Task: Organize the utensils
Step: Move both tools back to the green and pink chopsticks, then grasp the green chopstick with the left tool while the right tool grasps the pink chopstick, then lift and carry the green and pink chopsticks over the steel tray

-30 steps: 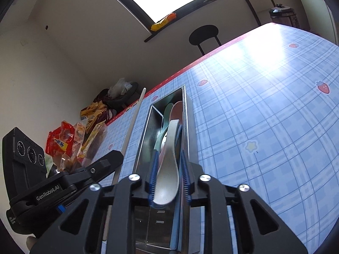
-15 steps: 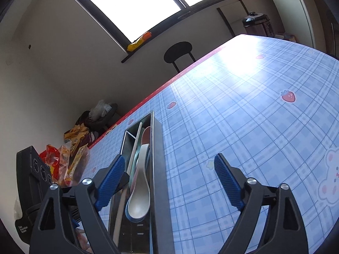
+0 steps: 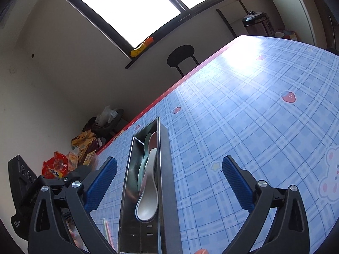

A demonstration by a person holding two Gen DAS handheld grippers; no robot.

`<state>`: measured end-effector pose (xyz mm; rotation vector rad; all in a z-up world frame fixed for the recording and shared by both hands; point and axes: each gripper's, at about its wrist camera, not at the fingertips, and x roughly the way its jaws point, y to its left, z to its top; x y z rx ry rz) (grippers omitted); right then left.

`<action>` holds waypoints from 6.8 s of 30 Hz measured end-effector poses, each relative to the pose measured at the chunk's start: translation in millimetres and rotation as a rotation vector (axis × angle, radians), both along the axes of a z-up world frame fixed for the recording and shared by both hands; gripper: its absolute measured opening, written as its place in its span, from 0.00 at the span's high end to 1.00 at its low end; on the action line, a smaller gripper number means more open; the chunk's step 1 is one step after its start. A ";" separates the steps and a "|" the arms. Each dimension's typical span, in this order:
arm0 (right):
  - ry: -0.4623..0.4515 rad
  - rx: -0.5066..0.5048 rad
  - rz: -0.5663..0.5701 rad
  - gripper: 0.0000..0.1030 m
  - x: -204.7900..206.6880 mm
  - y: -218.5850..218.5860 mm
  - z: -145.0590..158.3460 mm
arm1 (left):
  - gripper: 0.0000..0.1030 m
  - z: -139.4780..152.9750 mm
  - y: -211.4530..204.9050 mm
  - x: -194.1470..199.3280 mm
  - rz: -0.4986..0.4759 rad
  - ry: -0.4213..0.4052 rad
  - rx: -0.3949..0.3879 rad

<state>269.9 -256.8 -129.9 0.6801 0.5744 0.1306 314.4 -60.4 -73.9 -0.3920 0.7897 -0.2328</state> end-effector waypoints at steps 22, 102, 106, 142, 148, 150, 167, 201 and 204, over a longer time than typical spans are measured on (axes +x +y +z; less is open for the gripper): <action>-0.123 -0.528 0.519 0.19 -57.9 151.4 23.8 | 0.06 -52.4 140.5 -154.8 0.209 -0.013 0.252; 0.122 -0.477 0.726 0.94 -71.3 171.5 -31.8 | 0.52 -79.0 56.0 -77.5 -0.010 0.140 0.381; 0.122 -0.477 0.726 0.93 -71.2 171.4 -31.9 | 0.67 -80.9 53.7 -81.0 -0.041 0.114 0.450; 0.098 -0.668 0.700 0.93 -79.1 192.7 -29.9 | 0.88 -83.7 101.7 -149.5 -0.117 0.051 0.442; 0.086 -0.731 0.691 0.93 -82.4 199.4 -29.7 | 0.90 -80.6 108.5 -151.2 -0.105 0.032 0.403; 0.086 -0.733 0.692 0.93 -82.4 199.3 -29.8 | 0.90 -78.2 111.6 -153.3 -0.090 0.016 0.393; -0.020 -0.686 0.635 0.94 -96.3 186.0 -15.6 | 0.90 -59.6 135.9 -172.1 0.011 -0.106 0.305; -0.118 -0.418 0.537 0.94 -93.5 135.5 7.4 | 0.90 -21.6 140.6 -175.5 0.099 -0.187 0.233; -0.131 -0.367 0.533 0.94 -87.6 127.5 16.7 | 0.90 -8.4 132.8 -169.7 0.088 -0.206 0.207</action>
